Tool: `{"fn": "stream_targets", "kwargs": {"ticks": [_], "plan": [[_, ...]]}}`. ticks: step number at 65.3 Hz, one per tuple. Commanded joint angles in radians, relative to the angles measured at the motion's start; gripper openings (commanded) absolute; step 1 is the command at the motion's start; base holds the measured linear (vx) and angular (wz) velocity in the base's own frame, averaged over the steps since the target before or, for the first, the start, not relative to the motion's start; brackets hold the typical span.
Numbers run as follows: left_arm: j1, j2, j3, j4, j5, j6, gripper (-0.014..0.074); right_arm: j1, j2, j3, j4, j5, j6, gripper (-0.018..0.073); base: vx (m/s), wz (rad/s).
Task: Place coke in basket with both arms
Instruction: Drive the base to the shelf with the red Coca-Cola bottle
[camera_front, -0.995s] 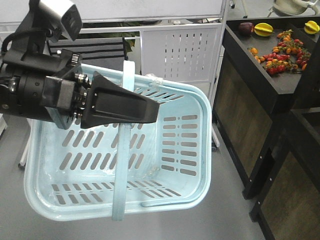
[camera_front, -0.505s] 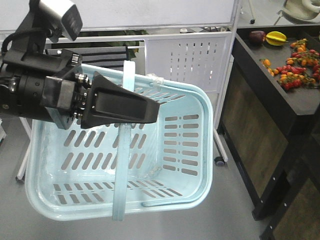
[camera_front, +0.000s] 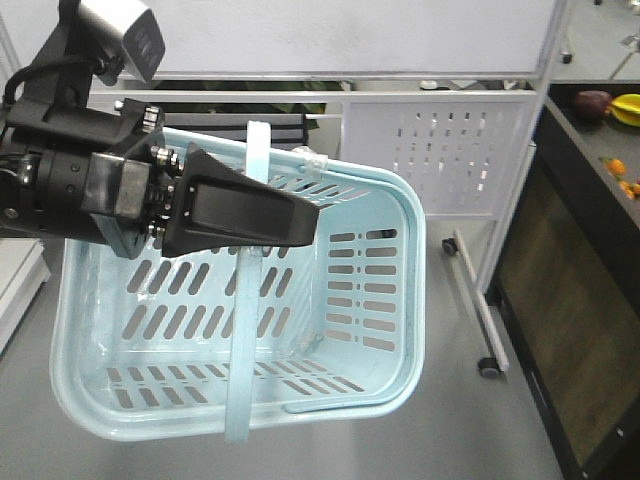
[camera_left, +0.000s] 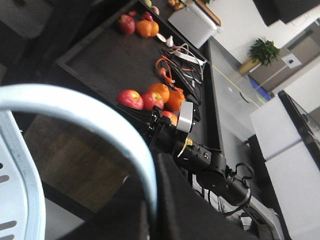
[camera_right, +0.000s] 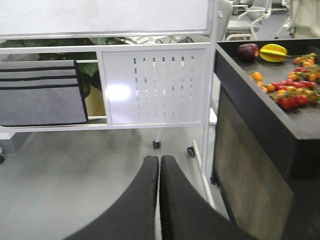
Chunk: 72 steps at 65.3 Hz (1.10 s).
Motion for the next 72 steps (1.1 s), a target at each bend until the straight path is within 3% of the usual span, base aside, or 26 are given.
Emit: {"fn": "stream_targets", "kwargs": {"ticks": [1, 36, 72], "plan": [[-0.004, -0.033, -0.026, -0.091, 0.015, 0.014, -0.0006, -0.005, -0.018, 0.010, -0.014, -0.073, -0.009, -0.0006, 0.22, 0.25], [-0.004, -0.033, -0.026, -0.091, 0.014, 0.014, -0.0006, -0.005, -0.018, 0.010, -0.014, -0.073, -0.009, -0.0006, 0.20, 0.35], [-0.004, -0.033, -0.026, -0.091, 0.015, 0.014, -0.0006, -0.005, -0.018, 0.010, -0.014, -0.073, -0.009, -0.0006, 0.15, 0.60]]}}
